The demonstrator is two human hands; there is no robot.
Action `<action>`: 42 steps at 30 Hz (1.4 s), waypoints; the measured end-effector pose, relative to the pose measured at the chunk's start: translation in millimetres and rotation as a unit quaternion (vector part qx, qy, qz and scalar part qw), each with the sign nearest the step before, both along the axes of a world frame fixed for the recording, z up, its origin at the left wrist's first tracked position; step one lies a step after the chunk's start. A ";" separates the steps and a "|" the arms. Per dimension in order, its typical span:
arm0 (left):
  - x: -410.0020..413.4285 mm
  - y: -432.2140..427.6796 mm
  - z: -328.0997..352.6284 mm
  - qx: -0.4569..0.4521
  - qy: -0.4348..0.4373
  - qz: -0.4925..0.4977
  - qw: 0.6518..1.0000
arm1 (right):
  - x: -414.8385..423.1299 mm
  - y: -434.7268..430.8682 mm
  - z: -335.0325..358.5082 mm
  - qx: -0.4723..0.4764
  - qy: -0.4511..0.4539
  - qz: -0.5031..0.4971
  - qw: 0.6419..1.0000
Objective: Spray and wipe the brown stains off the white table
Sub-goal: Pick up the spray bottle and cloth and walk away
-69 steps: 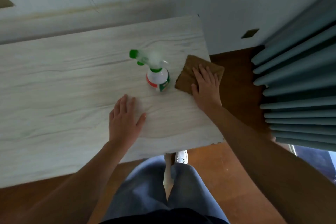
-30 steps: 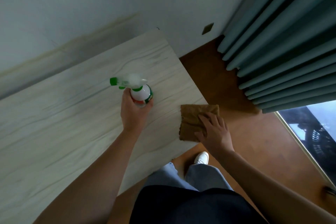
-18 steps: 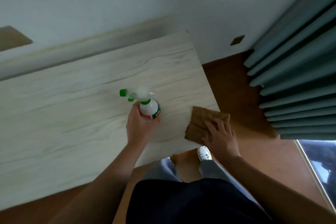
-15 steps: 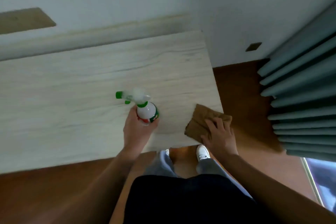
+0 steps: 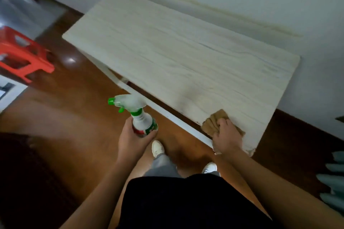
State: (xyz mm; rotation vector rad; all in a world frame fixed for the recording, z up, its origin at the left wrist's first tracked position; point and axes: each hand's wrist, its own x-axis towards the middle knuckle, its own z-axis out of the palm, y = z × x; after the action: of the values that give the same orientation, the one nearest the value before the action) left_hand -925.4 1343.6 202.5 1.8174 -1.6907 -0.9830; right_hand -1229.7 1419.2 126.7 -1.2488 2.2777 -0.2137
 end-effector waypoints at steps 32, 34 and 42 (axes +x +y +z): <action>302.2 -16.9 5.8 0.059 0.090 0.205 0.973 | 231.4 -94.1 81.7 -0.058 -0.204 0.014 0.977; 312.5 -32.2 4.6 0.062 0.093 0.216 0.970 | 239.2 -117.3 75.5 -0.051 -0.192 0.024 0.980; 361.3 -100.7 3.6 0.083 0.070 0.288 0.951 | 315.4 -265.1 52.5 -0.004 -0.237 0.040 0.971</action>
State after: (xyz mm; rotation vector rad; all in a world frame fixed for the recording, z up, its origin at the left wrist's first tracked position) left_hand -564.0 1242.9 206.1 2.1131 -0.9194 -0.9782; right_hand -914.3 1154.1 179.2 -1.1457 1.8156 -0.4413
